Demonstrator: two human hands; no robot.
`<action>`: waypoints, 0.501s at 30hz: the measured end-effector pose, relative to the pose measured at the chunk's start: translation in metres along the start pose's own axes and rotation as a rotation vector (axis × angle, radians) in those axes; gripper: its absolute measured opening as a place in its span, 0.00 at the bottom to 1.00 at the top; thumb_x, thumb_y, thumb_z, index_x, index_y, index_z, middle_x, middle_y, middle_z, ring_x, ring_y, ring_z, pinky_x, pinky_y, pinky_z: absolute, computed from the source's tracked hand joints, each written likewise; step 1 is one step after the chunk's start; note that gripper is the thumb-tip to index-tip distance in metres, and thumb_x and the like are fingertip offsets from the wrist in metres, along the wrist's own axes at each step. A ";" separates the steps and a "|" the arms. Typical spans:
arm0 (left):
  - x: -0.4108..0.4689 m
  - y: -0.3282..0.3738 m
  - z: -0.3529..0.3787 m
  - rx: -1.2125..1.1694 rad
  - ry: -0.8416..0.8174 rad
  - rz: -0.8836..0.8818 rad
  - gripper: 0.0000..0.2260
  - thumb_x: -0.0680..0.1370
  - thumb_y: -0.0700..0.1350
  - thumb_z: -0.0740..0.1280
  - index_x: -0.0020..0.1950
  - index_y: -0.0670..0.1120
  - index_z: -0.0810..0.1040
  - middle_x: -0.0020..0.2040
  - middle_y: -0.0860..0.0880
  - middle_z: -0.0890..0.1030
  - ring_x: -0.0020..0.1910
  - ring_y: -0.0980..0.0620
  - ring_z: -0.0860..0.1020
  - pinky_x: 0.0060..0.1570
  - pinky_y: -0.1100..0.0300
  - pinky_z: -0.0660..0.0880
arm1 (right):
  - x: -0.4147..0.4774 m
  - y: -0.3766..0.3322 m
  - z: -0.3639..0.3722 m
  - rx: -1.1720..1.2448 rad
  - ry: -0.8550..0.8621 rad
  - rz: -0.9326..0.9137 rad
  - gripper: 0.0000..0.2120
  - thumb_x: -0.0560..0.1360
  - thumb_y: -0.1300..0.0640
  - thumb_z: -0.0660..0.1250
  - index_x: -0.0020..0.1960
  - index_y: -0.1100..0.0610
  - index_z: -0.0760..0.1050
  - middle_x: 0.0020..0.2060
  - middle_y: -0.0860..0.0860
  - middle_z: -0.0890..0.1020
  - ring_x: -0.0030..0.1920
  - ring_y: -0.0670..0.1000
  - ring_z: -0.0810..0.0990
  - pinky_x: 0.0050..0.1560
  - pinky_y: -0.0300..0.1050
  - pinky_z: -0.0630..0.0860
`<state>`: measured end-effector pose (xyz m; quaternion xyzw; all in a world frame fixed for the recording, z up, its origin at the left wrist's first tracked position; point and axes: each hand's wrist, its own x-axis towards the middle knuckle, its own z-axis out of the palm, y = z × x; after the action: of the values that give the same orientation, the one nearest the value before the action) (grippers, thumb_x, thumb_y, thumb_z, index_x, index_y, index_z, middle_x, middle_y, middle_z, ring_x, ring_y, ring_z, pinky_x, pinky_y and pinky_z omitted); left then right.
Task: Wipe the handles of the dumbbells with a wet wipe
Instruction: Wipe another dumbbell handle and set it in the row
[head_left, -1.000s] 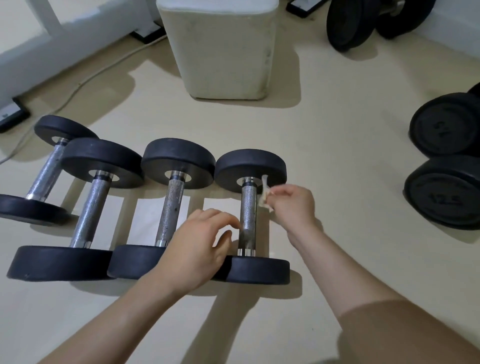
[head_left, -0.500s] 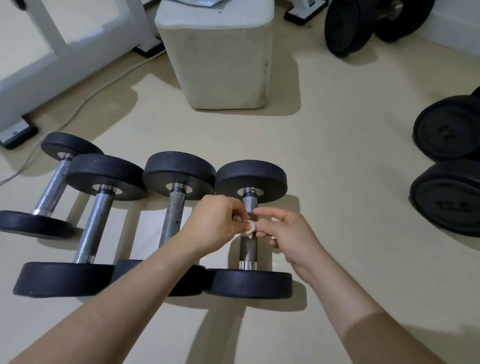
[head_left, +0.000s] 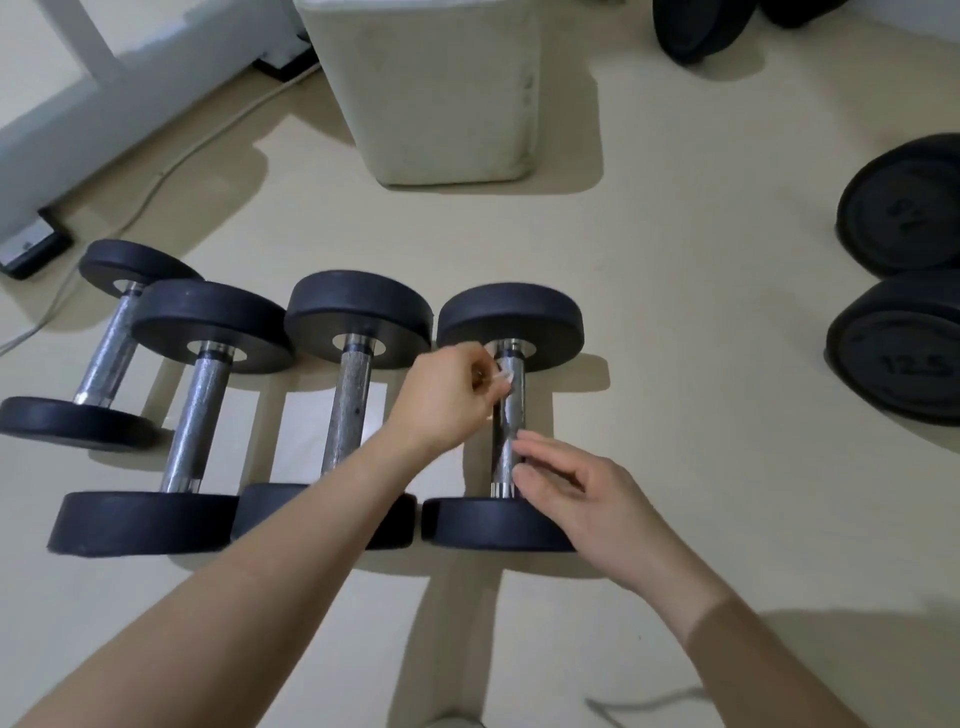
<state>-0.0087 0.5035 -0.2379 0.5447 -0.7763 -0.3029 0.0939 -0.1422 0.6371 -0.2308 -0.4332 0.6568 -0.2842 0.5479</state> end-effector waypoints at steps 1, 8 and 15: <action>-0.001 -0.002 0.002 -0.083 -0.021 -0.058 0.08 0.75 0.50 0.71 0.42 0.47 0.76 0.37 0.51 0.83 0.38 0.53 0.82 0.43 0.54 0.79 | -0.003 0.003 -0.001 -0.048 -0.041 -0.020 0.24 0.68 0.32 0.64 0.61 0.37 0.74 0.62 0.27 0.71 0.62 0.34 0.71 0.64 0.39 0.68; -0.036 0.002 0.016 -0.138 -0.332 -0.118 0.10 0.71 0.44 0.74 0.34 0.48 0.75 0.33 0.48 0.82 0.35 0.48 0.81 0.42 0.49 0.80 | -0.013 0.016 -0.016 -0.035 -0.018 -0.023 0.25 0.65 0.29 0.63 0.61 0.33 0.72 0.63 0.26 0.70 0.66 0.34 0.67 0.69 0.49 0.66; 0.003 0.021 0.017 -0.486 0.062 -0.213 0.09 0.71 0.47 0.76 0.36 0.45 0.80 0.33 0.49 0.83 0.36 0.49 0.82 0.44 0.47 0.80 | -0.021 0.015 -0.024 0.092 0.044 0.024 0.13 0.76 0.49 0.65 0.60 0.40 0.76 0.62 0.36 0.76 0.62 0.36 0.73 0.62 0.37 0.69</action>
<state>-0.0351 0.5119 -0.2401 0.5939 -0.6157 -0.4720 0.2132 -0.1687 0.6596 -0.2279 -0.3933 0.6599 -0.3172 0.5561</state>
